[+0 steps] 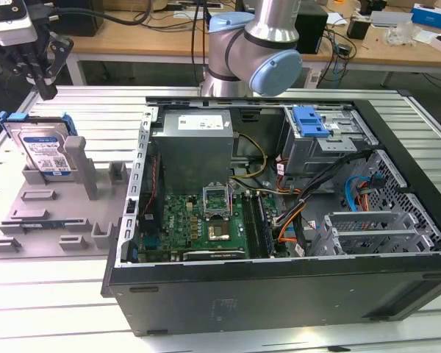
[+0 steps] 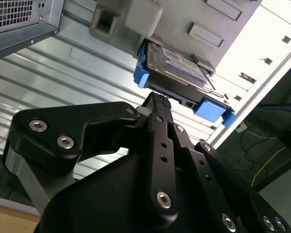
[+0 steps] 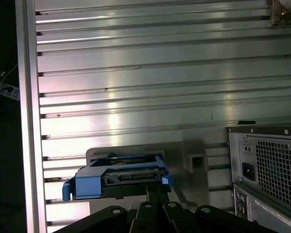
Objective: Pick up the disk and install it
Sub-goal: 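Pick up the disk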
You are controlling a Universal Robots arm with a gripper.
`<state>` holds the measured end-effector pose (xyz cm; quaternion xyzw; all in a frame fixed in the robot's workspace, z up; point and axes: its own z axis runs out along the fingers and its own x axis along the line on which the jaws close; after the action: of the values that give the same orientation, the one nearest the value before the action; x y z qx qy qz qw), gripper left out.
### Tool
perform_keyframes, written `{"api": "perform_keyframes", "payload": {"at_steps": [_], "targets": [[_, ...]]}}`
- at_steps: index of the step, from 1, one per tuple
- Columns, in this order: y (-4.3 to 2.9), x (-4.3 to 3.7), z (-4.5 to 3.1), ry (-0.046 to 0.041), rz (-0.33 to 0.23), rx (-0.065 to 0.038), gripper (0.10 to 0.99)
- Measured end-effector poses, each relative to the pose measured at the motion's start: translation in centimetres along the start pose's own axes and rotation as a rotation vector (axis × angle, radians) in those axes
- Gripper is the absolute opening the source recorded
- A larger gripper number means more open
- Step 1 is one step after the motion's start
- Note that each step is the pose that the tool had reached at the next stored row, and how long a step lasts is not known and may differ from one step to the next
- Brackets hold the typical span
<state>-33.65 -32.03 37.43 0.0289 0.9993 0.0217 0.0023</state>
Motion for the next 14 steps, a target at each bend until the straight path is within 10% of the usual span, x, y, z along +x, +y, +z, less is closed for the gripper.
{"api": "perform_keyframes", "payload": {"at_steps": [3, 14], "targets": [[-0.01, 0.0, 0.17, 0.0064, -0.149, -0.001, 0.106], [-0.01, 0.0, 0.19, 0.0171, -0.397, -0.001, 0.106]]}}
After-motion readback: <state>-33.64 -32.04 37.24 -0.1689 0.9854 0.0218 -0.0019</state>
